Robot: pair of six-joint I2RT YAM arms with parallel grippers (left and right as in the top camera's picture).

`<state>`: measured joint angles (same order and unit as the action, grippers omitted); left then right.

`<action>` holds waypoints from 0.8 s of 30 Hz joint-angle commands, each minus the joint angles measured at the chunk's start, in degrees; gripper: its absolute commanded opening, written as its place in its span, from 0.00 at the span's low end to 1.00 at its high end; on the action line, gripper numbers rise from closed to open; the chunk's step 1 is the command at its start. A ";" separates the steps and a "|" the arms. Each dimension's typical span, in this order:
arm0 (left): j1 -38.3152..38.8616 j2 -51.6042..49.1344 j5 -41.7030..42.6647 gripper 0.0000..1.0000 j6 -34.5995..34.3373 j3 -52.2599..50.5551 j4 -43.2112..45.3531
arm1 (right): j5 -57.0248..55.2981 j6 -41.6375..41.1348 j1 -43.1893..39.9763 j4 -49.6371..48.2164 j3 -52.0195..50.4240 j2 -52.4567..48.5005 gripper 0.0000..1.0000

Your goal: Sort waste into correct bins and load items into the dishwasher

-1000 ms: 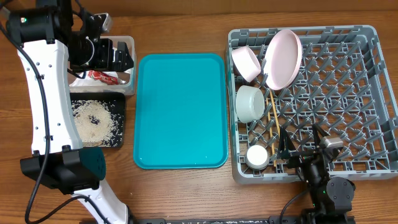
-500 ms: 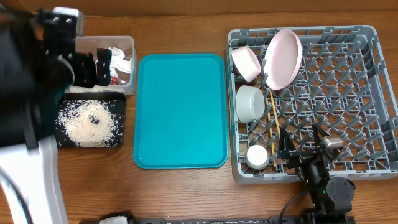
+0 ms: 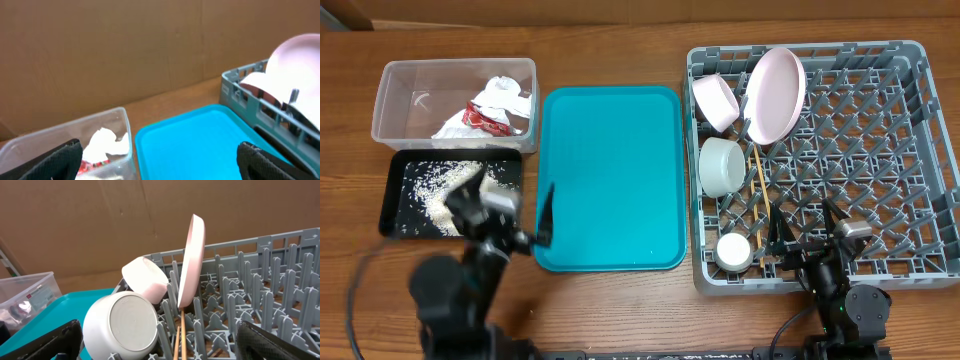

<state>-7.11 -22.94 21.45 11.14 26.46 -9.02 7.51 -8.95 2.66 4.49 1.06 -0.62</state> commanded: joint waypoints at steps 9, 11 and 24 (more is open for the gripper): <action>3.37 19.91 -7.61 1.00 -0.02 -22.80 5.84 | 0.09 0.02 -0.15 -0.33 -0.59 0.46 1.00; 3.52 22.62 -9.60 1.00 0.00 -25.86 8.61 | 0.09 0.02 -0.15 -0.33 -0.59 0.46 1.00; 3.32 22.69 -12.68 1.00 -4.50 -26.18 5.42 | 0.09 0.04 -0.15 -0.33 -0.59 0.46 1.00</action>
